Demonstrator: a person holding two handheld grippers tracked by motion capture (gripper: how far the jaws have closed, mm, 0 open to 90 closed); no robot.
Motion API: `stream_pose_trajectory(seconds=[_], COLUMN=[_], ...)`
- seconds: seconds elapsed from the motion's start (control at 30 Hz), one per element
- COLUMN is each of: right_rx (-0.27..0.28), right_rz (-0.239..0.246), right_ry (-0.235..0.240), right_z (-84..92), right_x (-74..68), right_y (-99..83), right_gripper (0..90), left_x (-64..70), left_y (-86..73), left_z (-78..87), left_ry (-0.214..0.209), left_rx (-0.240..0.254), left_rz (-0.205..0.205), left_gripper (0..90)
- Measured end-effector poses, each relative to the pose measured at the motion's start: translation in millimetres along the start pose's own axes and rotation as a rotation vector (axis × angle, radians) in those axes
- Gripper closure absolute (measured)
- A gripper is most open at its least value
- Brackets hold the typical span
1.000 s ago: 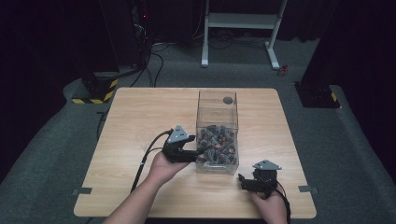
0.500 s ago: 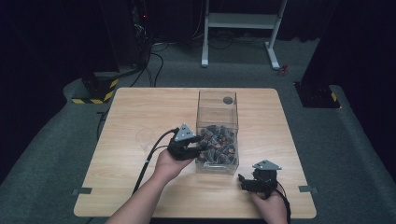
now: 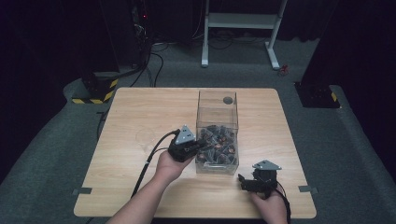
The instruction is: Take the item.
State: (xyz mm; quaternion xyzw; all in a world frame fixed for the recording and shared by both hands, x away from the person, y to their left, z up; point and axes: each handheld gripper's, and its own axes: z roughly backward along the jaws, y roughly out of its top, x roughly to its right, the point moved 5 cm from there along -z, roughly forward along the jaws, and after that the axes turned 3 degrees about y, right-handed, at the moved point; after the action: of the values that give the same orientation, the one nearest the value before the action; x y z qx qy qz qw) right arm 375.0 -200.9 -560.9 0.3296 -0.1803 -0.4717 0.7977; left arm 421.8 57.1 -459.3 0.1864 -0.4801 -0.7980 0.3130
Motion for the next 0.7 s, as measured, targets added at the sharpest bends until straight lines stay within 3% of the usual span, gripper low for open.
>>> stream_pose_trajectory(seconds=[0.7], right_rx=[0.000], right_rz=[0.000], right_ry=[0.001], right_z=[0.0], right_x=[-0.1], right_y=[0.0], right_gripper=[9.2], left_x=[-7.8], left_y=[6.1], left_z=[18.0], left_ry=[-0.005], left_rx=[0.074], left_rz=[0.051], left_gripper=[90.0])
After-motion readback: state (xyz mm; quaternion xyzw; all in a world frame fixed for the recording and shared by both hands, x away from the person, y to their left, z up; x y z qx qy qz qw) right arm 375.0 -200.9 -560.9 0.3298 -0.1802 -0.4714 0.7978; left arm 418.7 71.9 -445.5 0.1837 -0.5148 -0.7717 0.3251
